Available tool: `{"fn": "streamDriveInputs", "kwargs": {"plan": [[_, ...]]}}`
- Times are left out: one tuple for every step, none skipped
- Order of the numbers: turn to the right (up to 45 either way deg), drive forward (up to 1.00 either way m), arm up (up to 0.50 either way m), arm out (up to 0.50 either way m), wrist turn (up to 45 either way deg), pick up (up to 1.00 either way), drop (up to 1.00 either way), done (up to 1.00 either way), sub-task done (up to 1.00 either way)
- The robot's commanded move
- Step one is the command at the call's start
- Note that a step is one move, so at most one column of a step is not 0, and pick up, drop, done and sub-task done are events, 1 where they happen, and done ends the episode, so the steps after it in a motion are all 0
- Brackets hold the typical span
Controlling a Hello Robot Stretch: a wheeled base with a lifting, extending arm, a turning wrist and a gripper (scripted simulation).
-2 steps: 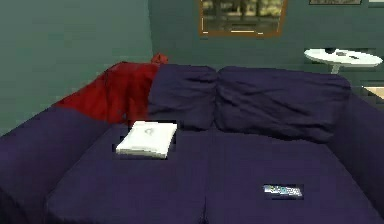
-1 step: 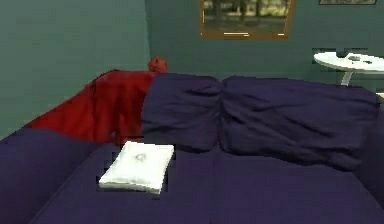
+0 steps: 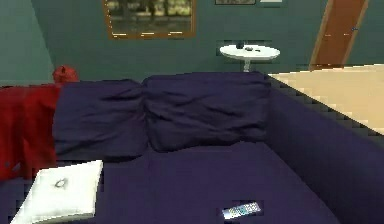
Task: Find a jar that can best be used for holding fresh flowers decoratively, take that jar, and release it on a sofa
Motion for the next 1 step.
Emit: {"fn": "streamDriveInputs", "kwargs": {"plan": [[-12.0, 0.00, 0.00, 0.00, 0.0, 0.00, 0.00, 0.00, 0.00]]}}
